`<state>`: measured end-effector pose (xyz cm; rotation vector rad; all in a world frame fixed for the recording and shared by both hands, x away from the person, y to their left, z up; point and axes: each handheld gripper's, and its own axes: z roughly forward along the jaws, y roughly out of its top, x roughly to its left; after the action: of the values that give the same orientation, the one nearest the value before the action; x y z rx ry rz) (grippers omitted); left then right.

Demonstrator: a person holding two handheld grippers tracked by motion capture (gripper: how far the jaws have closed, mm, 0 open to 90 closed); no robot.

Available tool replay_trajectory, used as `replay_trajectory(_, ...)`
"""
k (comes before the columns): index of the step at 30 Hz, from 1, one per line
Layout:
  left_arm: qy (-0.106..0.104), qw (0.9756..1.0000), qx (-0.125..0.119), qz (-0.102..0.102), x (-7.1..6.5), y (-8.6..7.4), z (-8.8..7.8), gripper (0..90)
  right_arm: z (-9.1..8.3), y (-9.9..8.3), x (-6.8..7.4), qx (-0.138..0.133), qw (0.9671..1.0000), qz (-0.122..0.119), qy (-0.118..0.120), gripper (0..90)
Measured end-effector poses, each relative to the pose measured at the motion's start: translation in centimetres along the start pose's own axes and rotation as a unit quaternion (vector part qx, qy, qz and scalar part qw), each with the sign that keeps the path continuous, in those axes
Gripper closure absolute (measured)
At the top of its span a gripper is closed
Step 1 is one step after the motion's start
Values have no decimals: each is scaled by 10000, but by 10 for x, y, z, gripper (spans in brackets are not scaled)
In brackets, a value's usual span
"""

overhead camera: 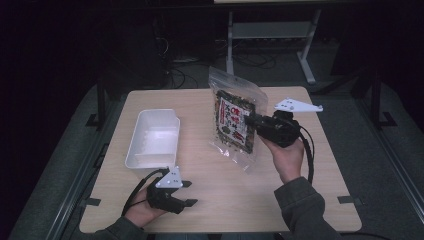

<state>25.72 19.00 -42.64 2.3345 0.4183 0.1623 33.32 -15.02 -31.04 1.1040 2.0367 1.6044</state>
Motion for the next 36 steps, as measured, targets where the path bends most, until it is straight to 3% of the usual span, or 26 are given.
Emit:
replay_trajectory(12, 7, 10000, 22, 21, -2, -8, -7, 382, 35, 16, 28, -136, 9997, -155, 94, 751)
replay_trajectory(24, 21, 9999, 93, -36, -2, -19, -13, 375, 59, 23, 42, -269, 9995, -101, 147, 751)
replay_trajectory(36, 39, 9999, 129, -45, -4, -29, -22, 368, 83, 31, 65, -347, 9989, -186, 263, 750)
